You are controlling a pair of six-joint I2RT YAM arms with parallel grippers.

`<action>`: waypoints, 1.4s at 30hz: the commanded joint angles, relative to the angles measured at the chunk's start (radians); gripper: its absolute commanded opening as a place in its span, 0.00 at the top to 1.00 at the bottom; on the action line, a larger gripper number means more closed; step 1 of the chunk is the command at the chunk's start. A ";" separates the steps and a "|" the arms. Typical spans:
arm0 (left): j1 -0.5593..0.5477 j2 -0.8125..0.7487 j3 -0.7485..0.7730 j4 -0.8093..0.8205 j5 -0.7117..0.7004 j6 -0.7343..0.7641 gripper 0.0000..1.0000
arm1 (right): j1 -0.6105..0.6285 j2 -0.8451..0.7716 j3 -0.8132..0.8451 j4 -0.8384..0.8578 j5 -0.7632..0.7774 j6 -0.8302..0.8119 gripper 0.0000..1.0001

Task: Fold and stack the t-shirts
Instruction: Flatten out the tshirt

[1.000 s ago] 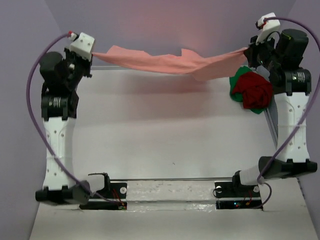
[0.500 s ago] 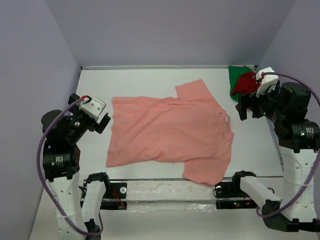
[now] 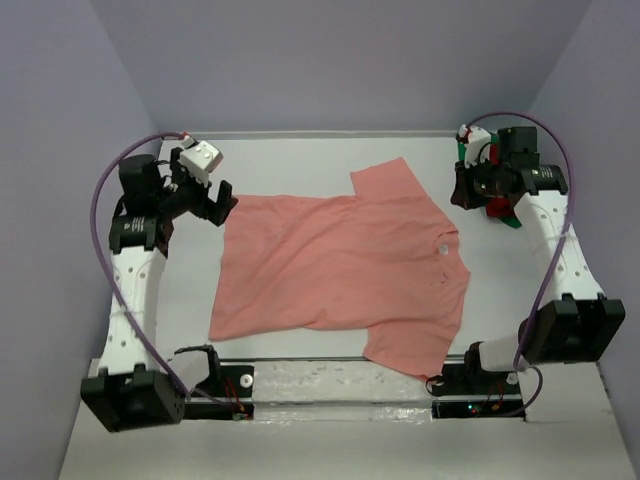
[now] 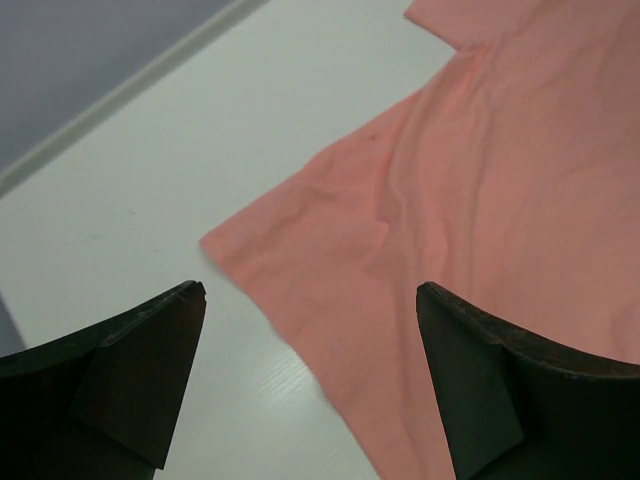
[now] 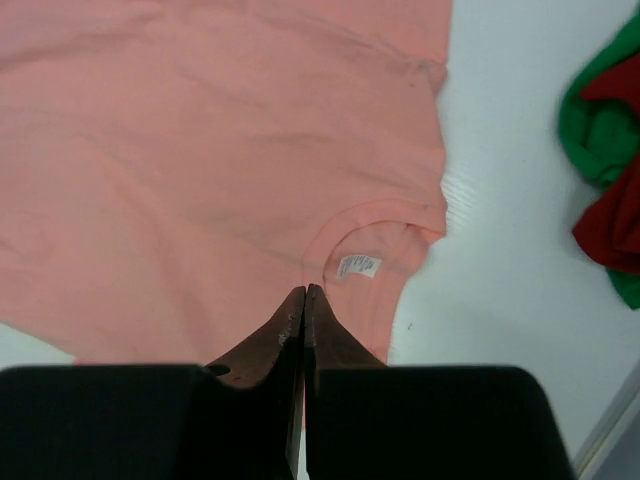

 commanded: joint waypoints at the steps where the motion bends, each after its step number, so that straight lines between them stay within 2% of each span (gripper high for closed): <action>1: -0.064 0.155 -0.028 0.013 0.015 -0.023 0.01 | -0.006 0.111 0.013 0.033 -0.112 -0.020 1.00; 3: -0.107 0.241 0.000 -0.026 0.013 -0.002 0.04 | -0.006 0.162 0.030 0.018 -0.137 -0.037 1.00; 5: -0.109 0.294 0.021 -0.043 0.036 0.014 0.16 | -0.006 0.229 0.060 0.015 -0.158 -0.045 1.00; 6: -0.153 0.352 0.038 -0.066 0.026 0.024 0.21 | -0.006 0.255 0.076 0.012 -0.157 -0.043 1.00; 8: -0.173 0.448 0.099 -0.111 -0.031 0.032 0.24 | -0.006 0.336 0.135 -0.014 -0.179 -0.048 1.00; 9: -0.187 0.482 0.147 -0.126 -0.048 0.038 0.42 | 0.003 0.364 0.154 -0.021 -0.183 -0.045 1.00; 11: -0.194 0.534 0.178 -0.142 -0.088 0.038 0.61 | 0.013 0.415 0.209 -0.038 -0.181 -0.048 1.00; 12: -0.197 0.571 0.190 -0.145 -0.097 0.041 0.78 | 0.023 0.453 0.220 -0.041 -0.177 -0.048 1.00; 13: -0.202 0.581 0.196 -0.133 -0.115 0.035 0.90 | 0.023 0.470 0.229 -0.044 -0.177 -0.049 1.00; 14: -0.204 0.591 0.198 -0.113 -0.170 0.015 0.98 | 0.023 0.484 0.240 -0.044 -0.170 -0.049 1.00; 19: -0.208 0.660 0.224 -0.047 -0.345 -0.037 1.00 | 0.032 0.591 0.317 -0.044 -0.157 -0.045 1.00; 23: -0.211 0.735 0.273 -0.076 -0.401 -0.042 1.00 | 0.032 0.689 0.393 -0.071 -0.140 -0.051 1.00; 29: -0.214 0.860 0.360 -0.149 -0.448 -0.037 1.00 | 0.050 0.794 0.505 -0.110 -0.127 -0.051 1.00; 32: -0.217 0.956 0.443 -0.243 -0.456 -0.035 1.00 | 0.050 0.863 0.542 -0.137 -0.118 -0.057 1.00; 42: -0.231 1.079 0.570 -0.318 -0.502 -0.042 1.00 | 0.061 0.958 0.617 -0.191 -0.095 -0.072 1.00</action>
